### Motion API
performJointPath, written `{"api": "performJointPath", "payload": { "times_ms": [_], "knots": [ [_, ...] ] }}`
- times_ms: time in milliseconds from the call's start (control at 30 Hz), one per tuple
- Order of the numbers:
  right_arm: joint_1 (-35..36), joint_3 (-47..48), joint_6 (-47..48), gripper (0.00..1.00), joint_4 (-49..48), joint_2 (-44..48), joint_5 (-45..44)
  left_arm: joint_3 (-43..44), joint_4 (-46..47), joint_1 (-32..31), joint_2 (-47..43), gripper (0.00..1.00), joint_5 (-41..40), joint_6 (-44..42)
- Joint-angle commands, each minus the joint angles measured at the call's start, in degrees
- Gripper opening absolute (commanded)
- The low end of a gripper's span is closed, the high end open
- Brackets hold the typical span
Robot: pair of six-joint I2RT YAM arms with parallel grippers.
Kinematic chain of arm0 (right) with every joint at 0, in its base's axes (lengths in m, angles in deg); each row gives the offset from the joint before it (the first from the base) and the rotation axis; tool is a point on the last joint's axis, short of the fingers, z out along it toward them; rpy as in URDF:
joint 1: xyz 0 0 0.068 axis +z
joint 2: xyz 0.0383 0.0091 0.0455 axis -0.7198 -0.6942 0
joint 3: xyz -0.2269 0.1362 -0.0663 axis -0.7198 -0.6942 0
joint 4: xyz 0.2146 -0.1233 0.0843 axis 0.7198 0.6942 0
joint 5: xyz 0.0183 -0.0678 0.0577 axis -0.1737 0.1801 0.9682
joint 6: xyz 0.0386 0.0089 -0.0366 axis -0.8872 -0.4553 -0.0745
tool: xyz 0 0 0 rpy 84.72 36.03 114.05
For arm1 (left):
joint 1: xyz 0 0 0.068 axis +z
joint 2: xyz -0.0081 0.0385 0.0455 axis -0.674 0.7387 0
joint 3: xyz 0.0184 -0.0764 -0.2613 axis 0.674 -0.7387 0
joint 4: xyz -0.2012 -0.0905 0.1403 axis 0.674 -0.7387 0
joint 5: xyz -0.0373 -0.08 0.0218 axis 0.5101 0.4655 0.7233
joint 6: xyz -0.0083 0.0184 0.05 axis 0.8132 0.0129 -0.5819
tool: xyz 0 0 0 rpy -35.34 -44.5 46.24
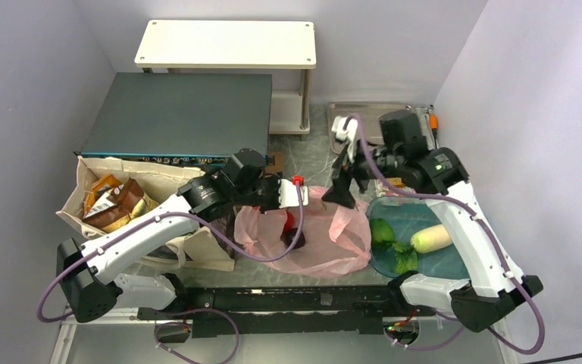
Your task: Untie the knot of the grocery bags and take out the mixed food
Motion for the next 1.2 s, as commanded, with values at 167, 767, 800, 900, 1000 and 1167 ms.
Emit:
{"api": "performJointPath", "payload": {
  "times_ms": [167, 767, 800, 900, 1000, 1167],
  "knots": [
    [10.2, -15.1, 4.8, 0.95, 0.6, 7.2, -5.3, -4.0, 9.3, -3.2, -5.1, 0.00, -12.6, -1.1],
    [11.9, -29.8, 0.2, 0.00, -31.3, 19.8, -23.5, -13.3, 25.7, -7.4, -15.3, 0.00, -16.1, -13.7],
    [11.9, -32.3, 1.1, 0.00, -31.6, 20.6, -23.2, -15.0, 24.7, -8.2, -16.3, 0.00, -14.8, -13.8],
    [11.9, -40.0, 5.0, 0.00, -32.7, 23.5, -23.2, -18.6, 18.0, -10.1, -17.5, 0.00, -10.1, -10.6],
    [11.9, -41.3, 6.2, 0.10, -30.6, 22.8, -24.4, -18.9, 12.3, -10.9, -15.3, 0.00, -7.8, -3.2],
    [12.0, -33.0, 1.5, 0.66, -26.0, 19.3, -25.0, -13.3, 8.8, -7.9, -8.4, 0.00, -8.8, 9.8]
  ]
}}
